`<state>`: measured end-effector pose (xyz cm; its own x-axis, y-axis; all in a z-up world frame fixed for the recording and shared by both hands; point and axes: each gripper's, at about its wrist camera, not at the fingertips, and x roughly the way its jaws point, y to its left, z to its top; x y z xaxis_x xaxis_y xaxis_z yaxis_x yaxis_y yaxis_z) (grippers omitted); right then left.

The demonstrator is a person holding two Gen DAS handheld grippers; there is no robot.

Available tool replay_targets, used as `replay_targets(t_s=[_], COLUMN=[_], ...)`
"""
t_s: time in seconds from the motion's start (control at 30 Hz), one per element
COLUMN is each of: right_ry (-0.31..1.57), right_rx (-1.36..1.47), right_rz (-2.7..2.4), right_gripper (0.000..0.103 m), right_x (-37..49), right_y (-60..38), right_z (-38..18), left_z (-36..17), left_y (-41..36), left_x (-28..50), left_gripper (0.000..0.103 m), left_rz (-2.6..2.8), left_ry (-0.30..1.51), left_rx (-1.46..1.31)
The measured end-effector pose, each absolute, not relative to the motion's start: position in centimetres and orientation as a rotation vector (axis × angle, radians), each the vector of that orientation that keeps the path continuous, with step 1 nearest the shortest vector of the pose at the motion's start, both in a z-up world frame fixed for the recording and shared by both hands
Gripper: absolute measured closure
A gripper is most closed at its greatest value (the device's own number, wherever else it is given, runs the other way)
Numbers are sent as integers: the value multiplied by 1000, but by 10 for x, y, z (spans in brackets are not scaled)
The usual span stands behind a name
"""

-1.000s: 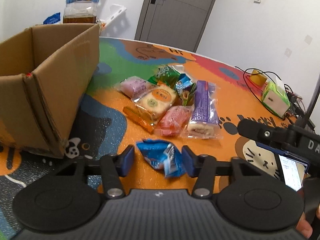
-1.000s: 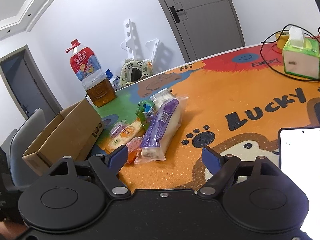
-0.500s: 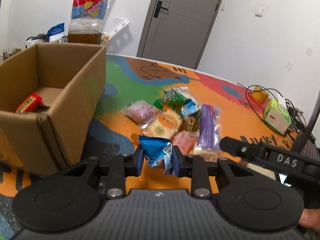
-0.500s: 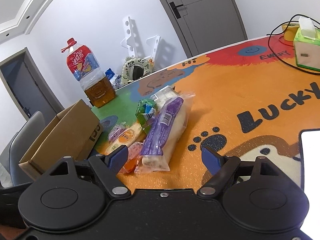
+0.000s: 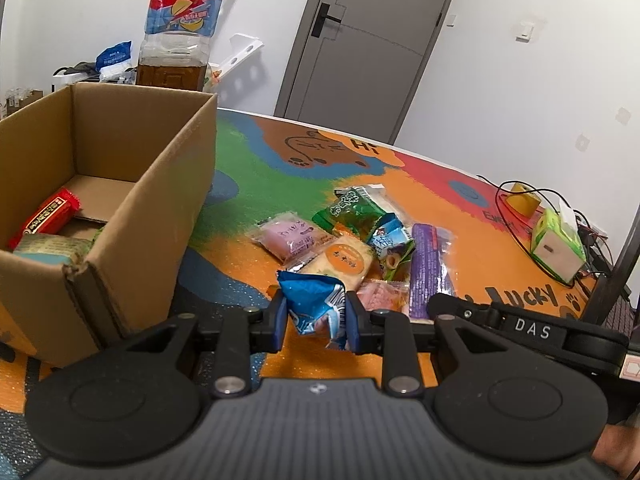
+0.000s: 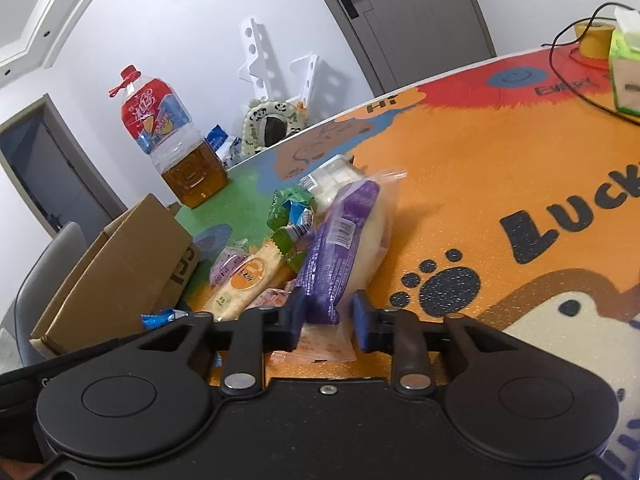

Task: Organize snacks
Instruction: 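Grasp the blue chip bag with the left gripper while the right gripper grasps the purple-wrapped bread, then lift the blue chip bag and purple-wrapped bread off the table with both grippers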

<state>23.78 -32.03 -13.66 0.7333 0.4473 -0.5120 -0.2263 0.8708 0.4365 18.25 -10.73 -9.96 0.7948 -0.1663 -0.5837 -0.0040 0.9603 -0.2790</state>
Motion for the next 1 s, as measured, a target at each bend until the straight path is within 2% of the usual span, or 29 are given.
replay_targets(t_s=[0.3,0.4,0.53,0.63,0.8,0.87,1.0], right_ry=[691,682,660,642,623,618,632], right_rx=[344,343,358,357,381,399,410], right_rz=[331,305,293,305,291,296,274], right_gripper=[80,73,52,50,52,60,61], right_x=[219,216,220,227,239,243,250], right_y=[-336,-339,-339,-336,-337,-339,-342], right_z=[-130,-127,-126,-124,-126,-126,-132], left_z=[-99,-97,-96,-95,-96,-96,-97], left_y=[-112,-112,-110,-110,-109,-109,-109], left_x=[173,169,169,171,177,178,181], left_gripper=[75,75,75,75,75,75,75], left_rz=[-127,-131,-131,-126,-118,-120,-120], left_ry=[654,646,642,638,641,642,643], left_rx=[-285,-288,-289,-285,-287,-286,-286])
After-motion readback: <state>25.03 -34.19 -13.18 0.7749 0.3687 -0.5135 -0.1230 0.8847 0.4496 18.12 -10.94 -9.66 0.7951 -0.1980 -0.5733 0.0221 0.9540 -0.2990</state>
